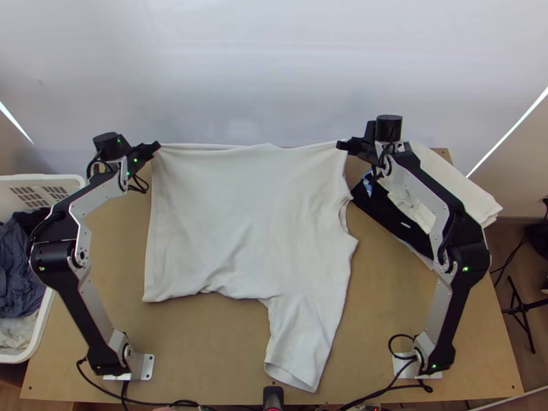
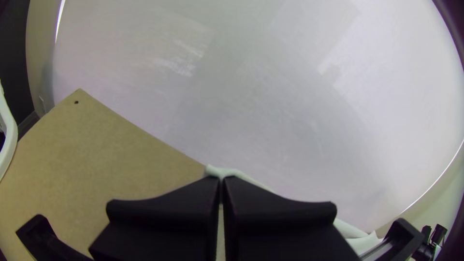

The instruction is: Fold the t-shirt

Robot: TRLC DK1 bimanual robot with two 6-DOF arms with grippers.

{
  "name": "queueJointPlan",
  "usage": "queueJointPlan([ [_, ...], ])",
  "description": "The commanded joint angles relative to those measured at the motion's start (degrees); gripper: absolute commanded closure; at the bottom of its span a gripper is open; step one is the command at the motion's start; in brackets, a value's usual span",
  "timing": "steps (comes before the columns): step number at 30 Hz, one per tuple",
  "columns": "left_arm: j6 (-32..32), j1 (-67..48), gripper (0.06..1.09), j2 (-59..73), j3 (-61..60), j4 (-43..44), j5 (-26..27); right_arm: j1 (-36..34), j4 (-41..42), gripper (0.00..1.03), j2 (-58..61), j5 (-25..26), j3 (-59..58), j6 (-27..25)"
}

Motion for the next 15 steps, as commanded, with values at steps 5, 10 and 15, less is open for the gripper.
queueJointPlan([
  [5, 0.5, -0.2, 1.05, 1.8, 1.0, -0.4, 0.1, -0.1, 0.2, 1.00, 1.4, -0.1, 0.2, -0.7],
  [10, 1.7, -0.1, 1.05, 1.2, 0.9, -2.7, 0.1, -0.1, -1.9, 1.00, -0.2, -0.1, -0.5, -0.8],
  [15, 2.1, 0.7, 1.05, -1.9, -1.2, -3.9, 0.9, -0.2, -4.9, 1.00, -4.8, -0.3, -4.0, -2.2],
])
